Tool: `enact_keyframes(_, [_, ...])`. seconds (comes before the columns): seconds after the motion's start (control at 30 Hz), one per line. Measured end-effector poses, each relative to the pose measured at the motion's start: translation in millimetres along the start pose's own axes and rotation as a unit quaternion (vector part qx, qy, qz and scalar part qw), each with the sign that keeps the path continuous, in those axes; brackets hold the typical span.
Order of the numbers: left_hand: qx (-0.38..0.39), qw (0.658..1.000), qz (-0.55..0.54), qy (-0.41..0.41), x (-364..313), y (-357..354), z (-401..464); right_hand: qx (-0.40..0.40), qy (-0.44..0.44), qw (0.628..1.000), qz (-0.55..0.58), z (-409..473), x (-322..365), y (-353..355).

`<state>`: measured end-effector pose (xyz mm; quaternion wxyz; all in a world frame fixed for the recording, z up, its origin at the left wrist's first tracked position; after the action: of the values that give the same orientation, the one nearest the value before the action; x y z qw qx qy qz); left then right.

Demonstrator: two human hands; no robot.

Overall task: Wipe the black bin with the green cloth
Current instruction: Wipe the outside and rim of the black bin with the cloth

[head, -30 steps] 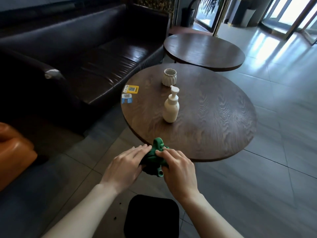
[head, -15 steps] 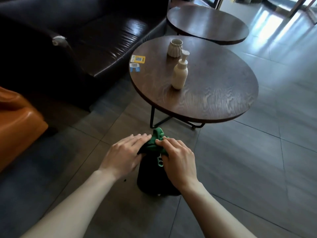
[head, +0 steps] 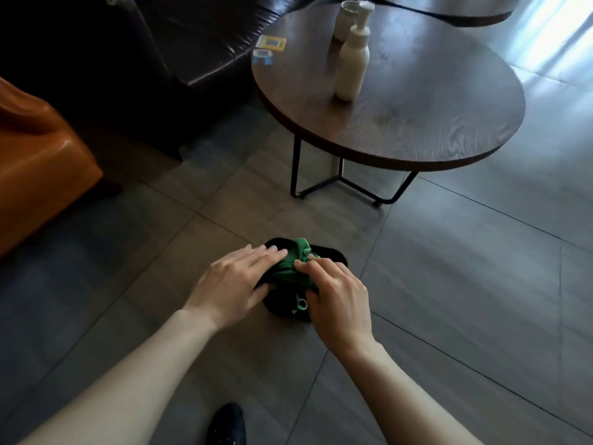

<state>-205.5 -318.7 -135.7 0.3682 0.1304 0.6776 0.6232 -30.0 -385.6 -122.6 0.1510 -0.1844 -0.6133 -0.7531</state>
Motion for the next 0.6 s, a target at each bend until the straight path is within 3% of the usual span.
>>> enact_keyframes(0.3, [0.005, 1.0, 0.009, 0.015, -12, -84, -42, 0.009, 0.013, 1.0, 0.002, -64, -44, -55])
enact_keyframes(0.6, [0.013, 0.998, 0.024, -0.058, 14, -179, -50, -0.014, 0.022, 1.0, -0.015, -104, -97, -129])
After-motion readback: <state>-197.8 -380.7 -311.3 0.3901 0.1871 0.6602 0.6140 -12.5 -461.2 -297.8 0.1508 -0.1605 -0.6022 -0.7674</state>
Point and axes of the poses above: each hand's wrist, its own z-axis towards the middle knuckle, its own y-axis out of the back of the hand, x = y × z, the point moved 3 cm from there along z, towards the middle knuckle, and after that the axes turned 2 degrees about -y, right-handed, at the moved point
